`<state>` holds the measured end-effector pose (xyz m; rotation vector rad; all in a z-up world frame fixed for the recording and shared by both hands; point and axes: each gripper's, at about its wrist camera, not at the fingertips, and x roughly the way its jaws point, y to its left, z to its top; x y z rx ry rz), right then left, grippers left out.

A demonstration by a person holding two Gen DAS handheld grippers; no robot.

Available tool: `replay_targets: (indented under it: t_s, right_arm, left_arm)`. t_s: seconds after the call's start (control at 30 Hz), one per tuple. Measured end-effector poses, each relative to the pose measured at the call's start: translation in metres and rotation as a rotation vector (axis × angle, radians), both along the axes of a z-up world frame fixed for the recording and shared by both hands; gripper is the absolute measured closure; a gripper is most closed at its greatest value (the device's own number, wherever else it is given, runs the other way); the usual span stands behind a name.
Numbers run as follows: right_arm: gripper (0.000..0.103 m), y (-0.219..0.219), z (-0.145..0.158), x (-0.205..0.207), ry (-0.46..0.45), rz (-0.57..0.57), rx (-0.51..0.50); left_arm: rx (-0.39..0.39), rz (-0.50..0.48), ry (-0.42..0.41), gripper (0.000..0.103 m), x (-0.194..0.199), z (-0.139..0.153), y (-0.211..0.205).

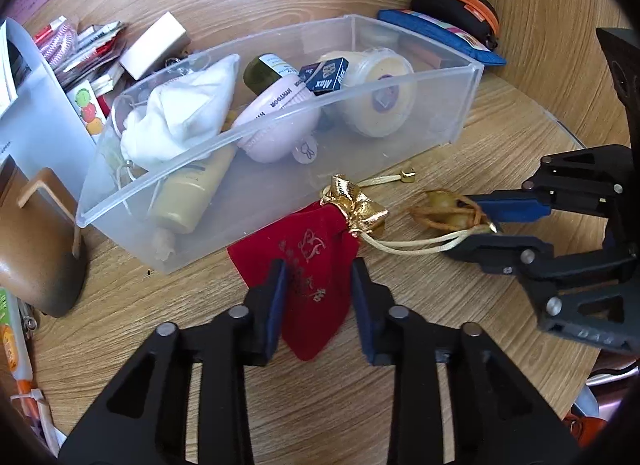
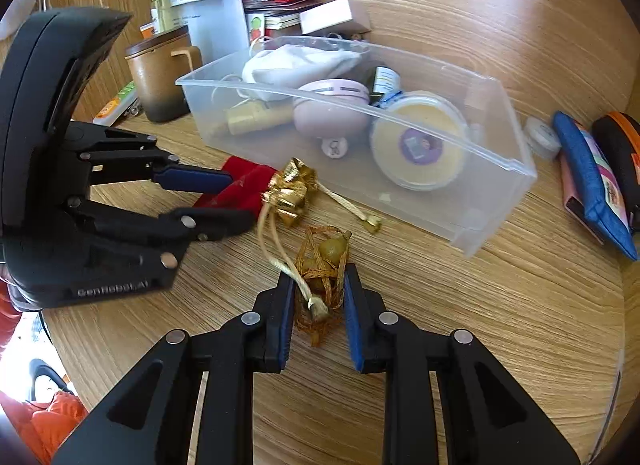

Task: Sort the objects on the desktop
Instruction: 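Grasp the red pouch with the left tool while the right tool grasps the gold tassel, then lift and carry the pouch and tassel with both tools over the bin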

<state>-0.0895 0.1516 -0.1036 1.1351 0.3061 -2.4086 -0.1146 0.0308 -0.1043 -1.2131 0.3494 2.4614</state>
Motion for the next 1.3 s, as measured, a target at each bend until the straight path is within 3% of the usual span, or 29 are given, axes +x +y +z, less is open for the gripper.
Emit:
replay_targets:
  t_s: [0.13,0.3,0.9,1.3]
  right_arm:
    - [0.083,0.01,0.002,0.0,-0.001,-0.022,-0.011]
    - [0.083,0.019,0.008,0.005,0.017,-0.039,-0.016]
    - [0.083,0.023,0.062,0.011,0.133,-0.051,-0.052]
    - [0.083,0.014,0.094,-0.003,0.197,-0.03,-0.059]
  left_arm:
    - [0.033,0.021,0.019,0.085,0.004,0.006,-0.005]
    - [0.043,0.045,0.052,0.087,0.012,0.014,-0.012]
    - [0.088,0.086,0.176,0.088,0.03,0.066,-0.026]
    - [0.123,0.111,0.25,0.088,0.023,0.102,-0.038]
